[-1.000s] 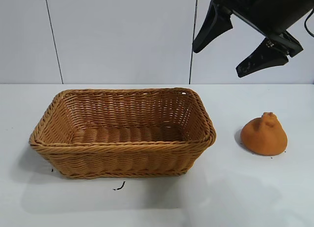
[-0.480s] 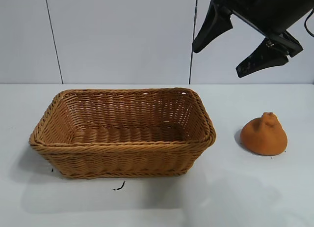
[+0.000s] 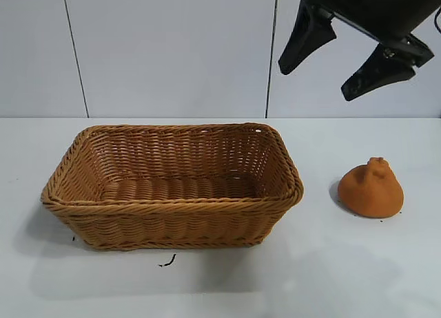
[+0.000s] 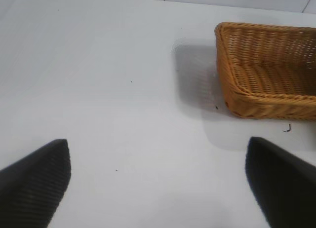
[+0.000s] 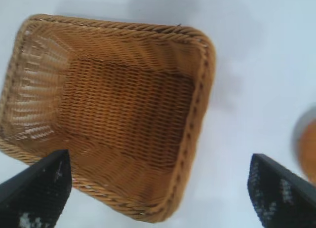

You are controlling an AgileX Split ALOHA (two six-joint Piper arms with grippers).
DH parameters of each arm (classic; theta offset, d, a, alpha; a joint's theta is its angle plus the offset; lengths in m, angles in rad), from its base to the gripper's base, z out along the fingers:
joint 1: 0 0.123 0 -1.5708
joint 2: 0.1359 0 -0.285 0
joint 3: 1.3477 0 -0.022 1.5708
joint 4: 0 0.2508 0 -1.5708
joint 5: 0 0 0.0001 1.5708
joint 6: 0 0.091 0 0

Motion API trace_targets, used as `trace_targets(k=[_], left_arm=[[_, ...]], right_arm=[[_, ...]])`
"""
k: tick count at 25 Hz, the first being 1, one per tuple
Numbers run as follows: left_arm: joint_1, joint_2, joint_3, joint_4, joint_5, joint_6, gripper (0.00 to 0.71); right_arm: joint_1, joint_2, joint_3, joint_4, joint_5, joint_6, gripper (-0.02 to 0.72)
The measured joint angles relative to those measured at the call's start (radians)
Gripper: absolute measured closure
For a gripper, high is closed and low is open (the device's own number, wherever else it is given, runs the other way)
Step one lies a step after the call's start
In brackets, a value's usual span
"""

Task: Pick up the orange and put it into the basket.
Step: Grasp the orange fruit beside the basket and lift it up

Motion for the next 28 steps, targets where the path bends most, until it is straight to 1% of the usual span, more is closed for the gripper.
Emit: trace_targets(k=[2, 3, 7, 13, 20, 24, 28], left_arm=[[0.000, 0.000, 0.000, 0.000, 0.000, 0.000, 0.018], [0.000, 0.000, 0.000, 0.000, 0.000, 0.000, 0.018], [0.000, 0.000, 0.000, 0.000, 0.000, 0.000, 0.018], [0.000, 0.000, 0.000, 0.000, -0.001, 0.000, 0.018], [0.000, 0.000, 0.000, 0.000, -0.001, 0.001, 0.018], [0.000, 0.000, 0.000, 0.000, -0.001, 0.001, 0.018], [0.000, 0.000, 0.000, 0.000, -0.001, 0.001, 0.018]], right_arm=[[-0.003, 0.004, 0.000, -0.038, 0.018, 0.012, 0.008], [-0.008, 0.010, 0.000, -0.043, 0.024, 0.015, 0.008], [-0.049, 0.049, -0.014, -0.046, 0.027, 0.033, 0.008], [-0.102, 0.116, -0.020, -0.042, 0.014, 0.036, 0.008], [-0.107, 0.256, -0.020, -0.042, -0.039, 0.038, 0.008], [-0.107, 0.337, -0.020, -0.070, -0.069, 0.061, 0.008], [-0.107, 0.399, -0.020, -0.072, -0.109, 0.069, 0.008]])
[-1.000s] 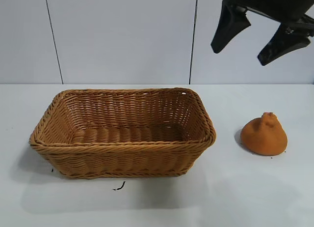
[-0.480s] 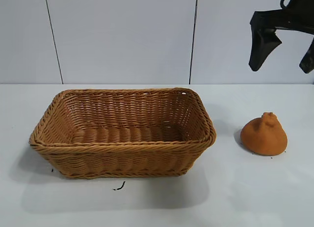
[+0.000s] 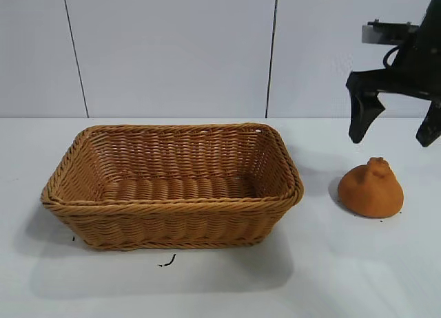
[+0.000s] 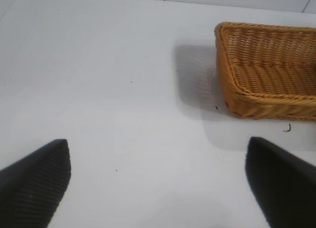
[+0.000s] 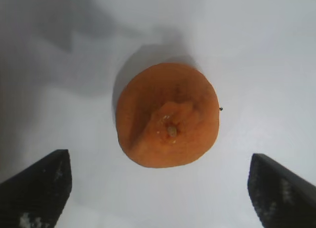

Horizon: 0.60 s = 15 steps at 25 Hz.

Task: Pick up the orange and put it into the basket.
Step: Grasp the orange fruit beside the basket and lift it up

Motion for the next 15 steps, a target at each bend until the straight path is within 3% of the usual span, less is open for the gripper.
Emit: trace_targets(k=[3, 6, 10, 15], left_arm=[[0.000, 0.000, 0.000, -0.001, 0.000, 0.000, 0.018], [0.000, 0.000, 0.000, -0.001, 0.000, 0.000, 0.018], [0.000, 0.000, 0.000, -0.002, 0.000, 0.000, 0.018], [0.000, 0.000, 0.000, -0.002, 0.000, 0.000, 0.018]], right_arm=[[0.000, 0.022, 0.000, 0.000, -0.015, 0.015, 0.017], [0.000, 0.029, 0.000, 0.000, -0.027, 0.015, 0.093], [0.000, 0.029, 0.000, 0.000, -0.030, 0.015, 0.276], [0.000, 0.029, 0.000, 0.004, -0.027, 0.015, 0.573]])
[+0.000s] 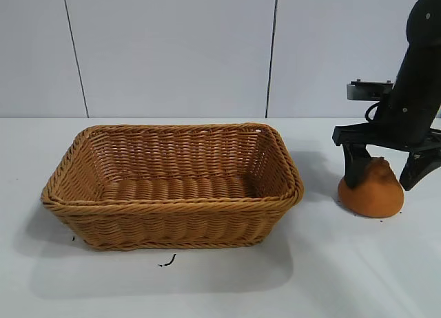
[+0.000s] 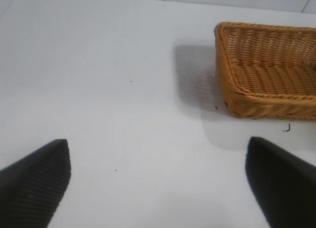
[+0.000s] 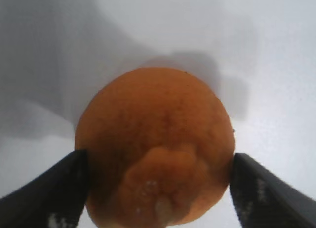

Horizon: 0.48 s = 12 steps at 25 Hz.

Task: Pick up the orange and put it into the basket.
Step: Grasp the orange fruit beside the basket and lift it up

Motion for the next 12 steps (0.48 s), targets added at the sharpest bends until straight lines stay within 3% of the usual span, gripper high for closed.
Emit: trace_targets(k=[2, 12], left_arm=[[0.000, 0.000, 0.000, 0.000, 0.000, 0.000, 0.018], [0.000, 0.000, 0.000, -0.001, 0.000, 0.000, 0.018]], right_arm=[[0.000, 0.000, -0.001, 0.001, 0.012, 0.000, 0.616], [0.000, -0.088, -0.002, 0.003, 0.106, -0.032, 0.617]])
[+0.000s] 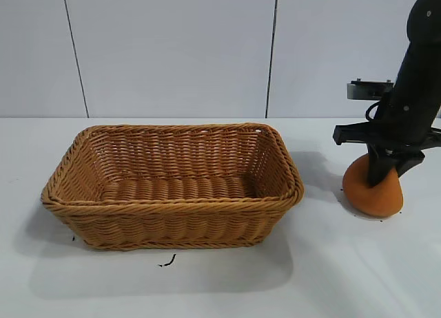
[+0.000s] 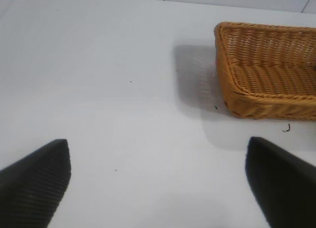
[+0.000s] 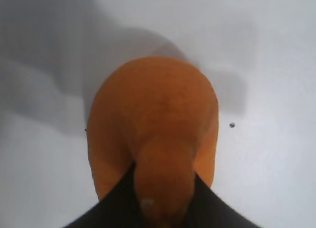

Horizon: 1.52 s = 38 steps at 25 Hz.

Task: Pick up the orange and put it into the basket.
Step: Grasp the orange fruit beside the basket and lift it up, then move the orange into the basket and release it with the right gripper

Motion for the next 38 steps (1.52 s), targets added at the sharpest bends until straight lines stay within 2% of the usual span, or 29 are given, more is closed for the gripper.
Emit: trace_targets(k=[7, 14, 16, 17, 27, 32, 34, 38], left_arm=[[0.000, 0.000, 0.000, 0.000, 0.000, 0.000, 0.018], [0.000, 0.000, 0.000, 0.000, 0.000, 0.000, 0.018], [0.000, 0.000, 0.000, 0.000, 0.000, 0.000, 0.018], [0.000, 0.000, 0.000, 0.000, 0.000, 0.000, 0.018], [0.000, 0.000, 0.000, 0.000, 0.000, 0.000, 0.018], [0.000, 0.000, 0.000, 0.000, 0.000, 0.000, 0.018], [0.000, 0.000, 0.000, 0.000, 0.000, 0.000, 0.018], [0.000, 0.000, 0.000, 0.000, 0.000, 0.000, 0.018]], right_arm=[[0.000, -0.060, 0.002, 0.000, 0.019, -0.002, 0.617], [0.000, -0.228, 0.000, -0.011, 0.047, -0.006, 0.617], [0.000, -0.234, -0.023, -0.011, 0.077, -0.006, 0.617], [0.000, -0.234, -0.098, -0.011, 0.113, -0.006, 0.617], [0.008, -0.236, -0.164, 0.016, 0.126, -0.007, 0.617], [0.153, -0.232, -0.166, 0.024, 0.113, -0.001, 0.617], [0.168, -0.231, -0.166, 0.025, 0.109, 0.003, 0.617], [0.275, -0.213, -0.166, 0.027, 0.073, 0.020, 0.617]])
